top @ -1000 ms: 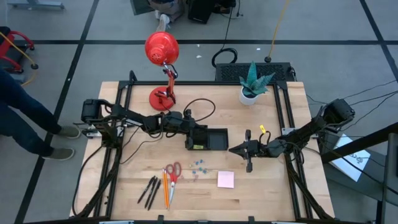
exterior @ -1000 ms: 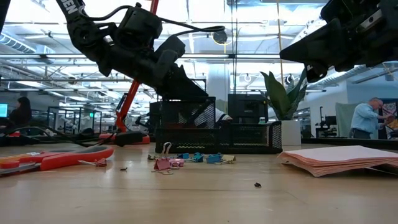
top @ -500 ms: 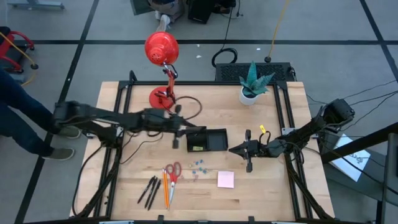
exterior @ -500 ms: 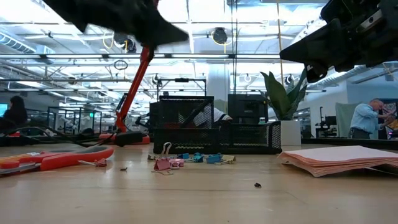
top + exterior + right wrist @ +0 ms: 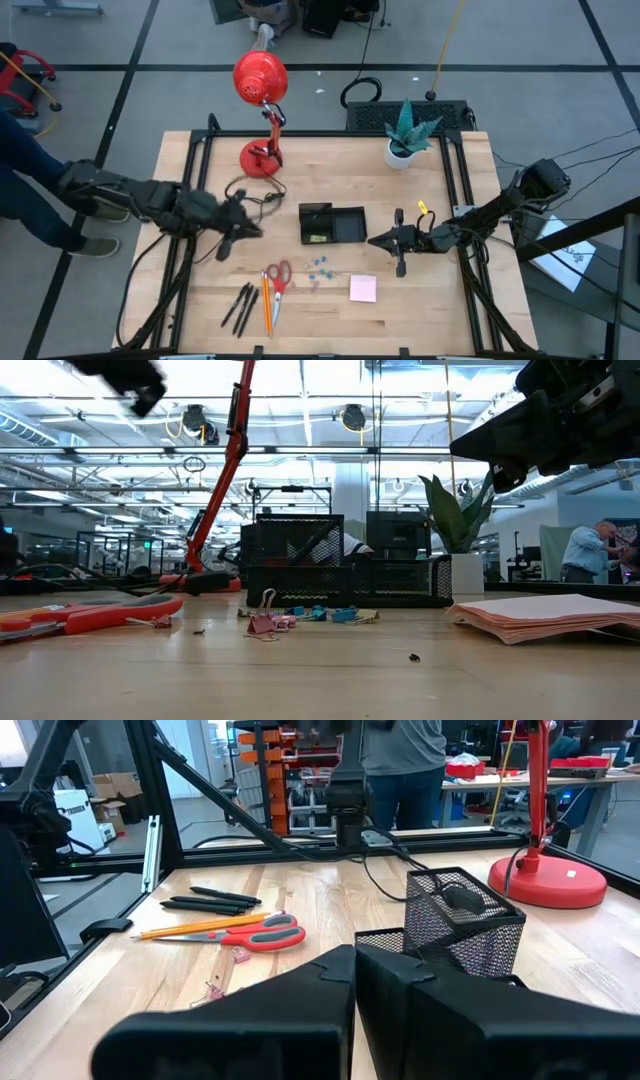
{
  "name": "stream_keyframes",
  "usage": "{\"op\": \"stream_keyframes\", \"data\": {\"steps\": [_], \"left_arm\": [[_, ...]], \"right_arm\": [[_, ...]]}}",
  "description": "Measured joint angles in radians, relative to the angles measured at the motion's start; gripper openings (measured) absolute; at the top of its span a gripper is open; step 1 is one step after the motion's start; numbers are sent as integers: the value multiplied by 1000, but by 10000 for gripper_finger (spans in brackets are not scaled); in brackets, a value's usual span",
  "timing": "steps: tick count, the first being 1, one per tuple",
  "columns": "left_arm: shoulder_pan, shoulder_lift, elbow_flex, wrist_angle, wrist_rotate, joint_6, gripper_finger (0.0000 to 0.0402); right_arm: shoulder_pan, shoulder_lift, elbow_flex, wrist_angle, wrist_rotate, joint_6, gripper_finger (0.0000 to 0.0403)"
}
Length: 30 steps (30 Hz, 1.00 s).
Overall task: Pick and place office supplies into organizer
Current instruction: Put the black pen into the desk organizer
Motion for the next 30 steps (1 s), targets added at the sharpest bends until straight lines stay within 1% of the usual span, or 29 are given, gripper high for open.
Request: {"op": "stream_keyframes", "data": {"steps": [2, 6, 13, 18, 21, 26, 28, 30], "left_arm": [[-72, 16, 0, -73, -20, -90, 9], [-209, 70, 0, -165, -61, -245, 12], [-405, 220, 0, -180, -64, -566, 4], [-526, 364, 0, -178, -70, -787, 17], [-558, 449, 0, -177, -86, -923, 19], [-562, 547, 0, -152, -67, -1040, 21], [-562, 568, 0, -124, -58, -1089, 30], [-560, 584, 0, -100, -39, -1138, 48]], "right_arm": [[0, 0, 0, 0, 0, -1, 4], [0, 0, 0, 0, 0, -2, 4], [0, 0, 0, 0, 0, 0, 4], [0, 0, 0, 0, 0, 0, 4], [0, 0, 0, 0, 0, 0, 4], [0, 0, 0, 0, 0, 0, 4], [0, 0, 0, 0, 0, 0, 4], [0, 0, 0, 0, 0, 0, 4]]}}
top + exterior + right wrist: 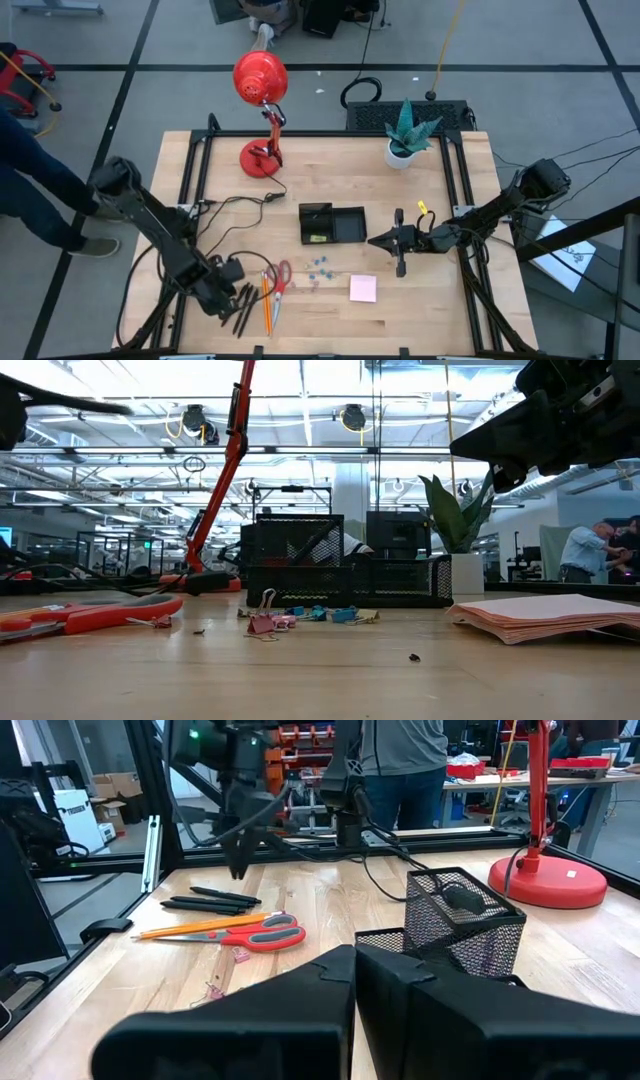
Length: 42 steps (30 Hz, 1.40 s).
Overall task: Pick and place office supplies into organizer
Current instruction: Put the black pen into the desk organizer
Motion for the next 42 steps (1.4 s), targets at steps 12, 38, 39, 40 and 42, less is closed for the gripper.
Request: {"op": "stream_keyframes", "data": {"steps": [12, 38, 39, 40, 42], "left_arm": [[14, 60, 1, 27, 66, -107, 166], [104, 195, 14, -41, 181, 124, 170], [104, 195, 14, -45, 181, 137, 170], [104, 195, 14, -49, 182, 147, 170], [104, 195, 15, -60, 184, 182, 170]], "right_arm": [[0, 0, 0, -1, 0, 0, 4], [0, 0, 0, -1, 0, 0, 4], [0, 0, 0, -1, 0, 0, 4], [0, 0, 0, -1, 0, 0, 4], [0, 0, 0, -1, 0, 0, 4]]}}
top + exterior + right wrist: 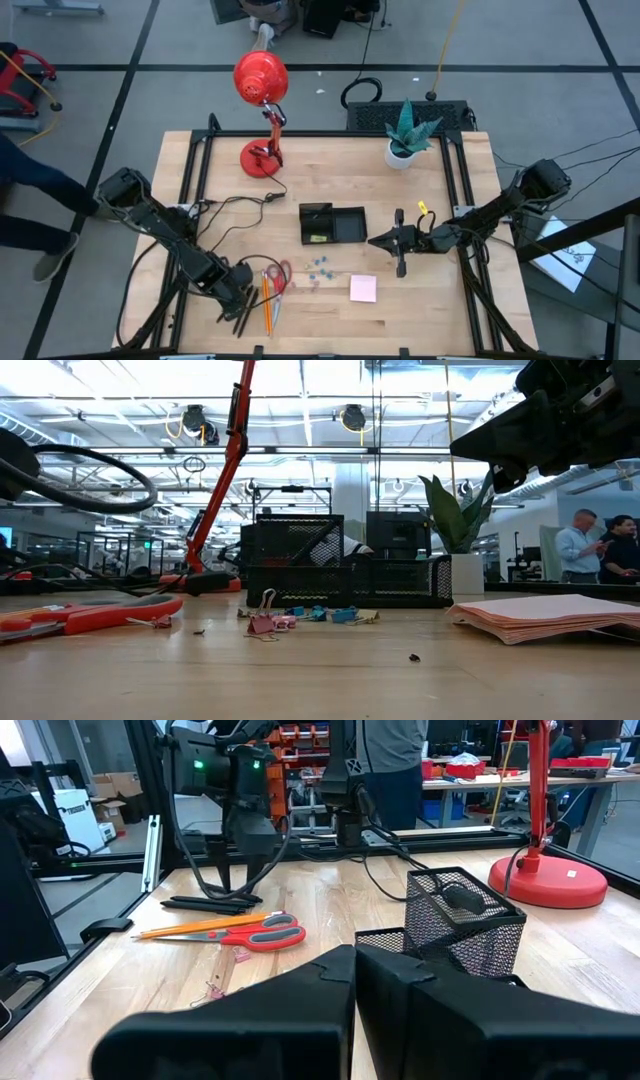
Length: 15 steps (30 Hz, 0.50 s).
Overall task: Pick and place office supplies into organizer
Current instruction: Put the black pen into the desk organizer
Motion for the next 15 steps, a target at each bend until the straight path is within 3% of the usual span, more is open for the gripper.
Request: {"op": "stream_keyframes", "data": {"steps": [9, 15], "left_arm": [[-56, 0, 0, 1, -11, 126, 167], [-103, 0, 0, -5, -73, 114, 113]], "right_arm": [[0, 0, 0, 0, 0, 0, 4], [0, 0, 0, 0, 0, 0, 4]]}}
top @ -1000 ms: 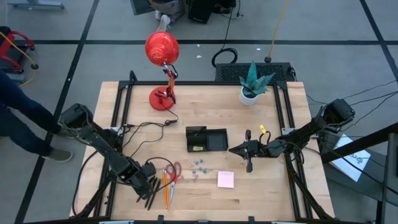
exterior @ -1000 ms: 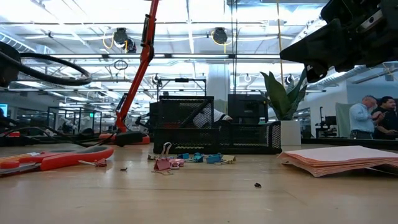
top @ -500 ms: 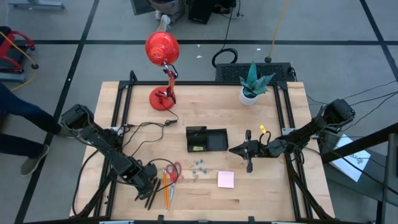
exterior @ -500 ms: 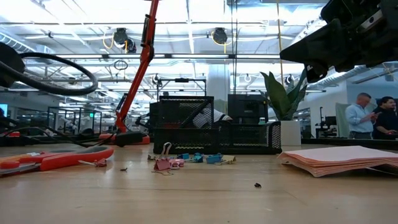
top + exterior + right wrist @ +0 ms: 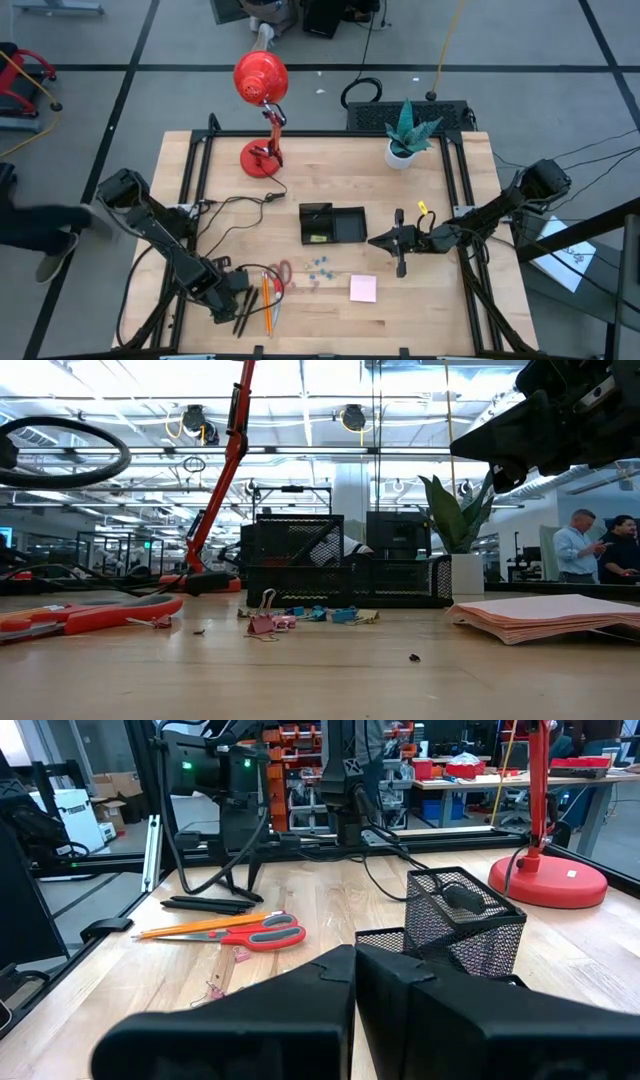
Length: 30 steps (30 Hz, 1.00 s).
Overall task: Pick and place office supplies into organizer
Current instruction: Put the black pen into the desk organizer
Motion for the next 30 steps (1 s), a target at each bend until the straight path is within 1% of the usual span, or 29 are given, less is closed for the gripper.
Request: {"op": "stream_keyframes", "data": {"steps": [5, 7, 14, 17, 22, 26, 30], "left_arm": [[3, -1, -1, 3, -15, 2, 34], [3, -11, -1, 7, -18, 17, 15], [3, -86, -18, 25, -56, 54, 36], [15, -117, -23, 3, -95, 74, 29], [49, -163, -19, 20, -138, 126, 15], [90, -209, -12, 27, -183, 214, 25], [153, -262, 31, 28, -258, 376, 34]], "right_arm": [[0, 0, 0, 0, 0, 0, 4], [0, 0, 0, 0, 0, 0, 4], [0, 0, 0, 0, 0, 0, 4], [0, 0, 0, 0, 0, 0, 4], [0, 0, 0, 1, 0, 0, 4], [0, 0, 0, 1, 0, 0, 4], [0, 0, 0, 1, 0, 0, 4]]}}
